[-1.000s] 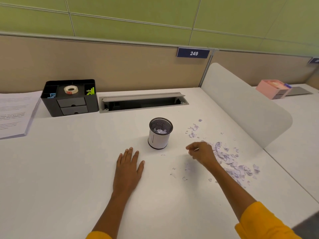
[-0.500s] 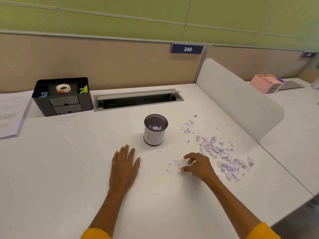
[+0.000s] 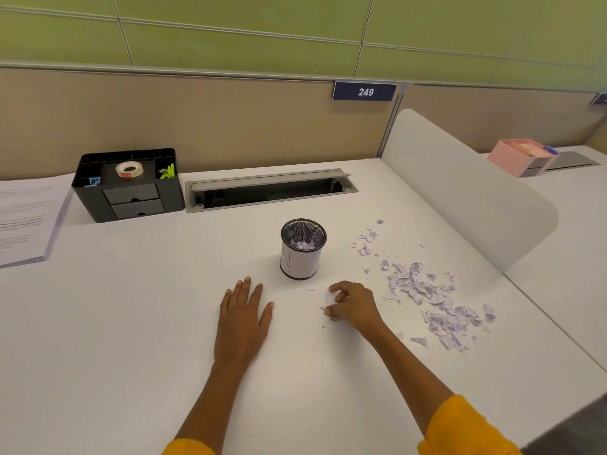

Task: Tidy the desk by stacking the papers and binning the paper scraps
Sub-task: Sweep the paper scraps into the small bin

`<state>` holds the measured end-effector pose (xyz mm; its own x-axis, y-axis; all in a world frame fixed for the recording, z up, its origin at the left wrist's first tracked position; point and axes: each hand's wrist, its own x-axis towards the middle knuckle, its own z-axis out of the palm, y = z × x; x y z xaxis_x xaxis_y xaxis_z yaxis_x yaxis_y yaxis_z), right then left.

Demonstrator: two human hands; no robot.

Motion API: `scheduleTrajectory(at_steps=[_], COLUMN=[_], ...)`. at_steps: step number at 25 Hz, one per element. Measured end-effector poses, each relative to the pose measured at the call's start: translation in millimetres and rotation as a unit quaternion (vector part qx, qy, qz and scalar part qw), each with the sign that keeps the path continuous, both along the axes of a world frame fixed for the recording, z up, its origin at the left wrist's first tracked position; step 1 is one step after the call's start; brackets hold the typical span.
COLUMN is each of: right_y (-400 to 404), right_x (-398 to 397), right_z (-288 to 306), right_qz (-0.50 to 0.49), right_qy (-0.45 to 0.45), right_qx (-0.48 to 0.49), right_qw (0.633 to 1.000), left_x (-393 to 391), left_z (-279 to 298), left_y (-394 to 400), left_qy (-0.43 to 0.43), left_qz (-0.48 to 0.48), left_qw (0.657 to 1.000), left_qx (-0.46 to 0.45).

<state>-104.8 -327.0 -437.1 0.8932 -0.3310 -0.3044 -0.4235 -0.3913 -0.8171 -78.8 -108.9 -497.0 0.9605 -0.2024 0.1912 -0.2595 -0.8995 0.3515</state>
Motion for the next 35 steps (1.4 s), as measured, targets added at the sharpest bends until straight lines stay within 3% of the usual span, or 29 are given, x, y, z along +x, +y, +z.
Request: scheduleTrajectory(at_steps=[3, 8, 13, 16, 18, 20, 22, 29, 32, 35], right_y=[0, 4, 6, 7, 8, 9, 9, -1, -4, -8], right_x=[-1, -4, 14, 15, 11, 9, 5, -18, -11, -3], right_z=[5, 5, -2, -4, -4, -10, -18, -9, -11, -9], right_qz=[0.016, 0.08, 0.002, 0.08, 0.194, 0.294, 0.343, 0.306, 0.296, 0.264], right_qy=[-0.002, 0.041, -0.035, -0.101, -0.124, -0.112, -0.074, -0.086, -0.106, -0.088], right_qx=[0.035, -0.025, 0.028, -0.171, -0.313, -0.389, -0.423, -0.405, -0.433, -0.393], right_qw=[0.999, 0.996, 0.999, 0.977, 0.921, 0.866, 0.835, 0.857, 0.845, 0.877], left_x=[0, 1, -1, 0, 0, 0, 0, 1, 0, 0], left_z=[2, 1, 0, 2, 2, 2, 0, -1, -1, 0], left_y=[0, -1, 0, 0, 0, 0, 0, 0, 0, 0], left_qy=[0.004, -0.002, -0.002, 0.003, 0.004, 0.004, 0.003, -0.011, -0.01, -0.005], left_qz=[0.0, 0.002, 0.003, 0.002, 0.002, 0.002, 0.003, 0.004, 0.004, 0.0], left_qw=[1.0, 1.0, 1.0, 1.0, 1.0, 1.0, 1.0, 1.0, 1.0, 1.0], left_qx=[0.004, 0.008, 0.004, 0.005, 0.004, 0.004, 0.004, 0.003, -0.003, 0.001])
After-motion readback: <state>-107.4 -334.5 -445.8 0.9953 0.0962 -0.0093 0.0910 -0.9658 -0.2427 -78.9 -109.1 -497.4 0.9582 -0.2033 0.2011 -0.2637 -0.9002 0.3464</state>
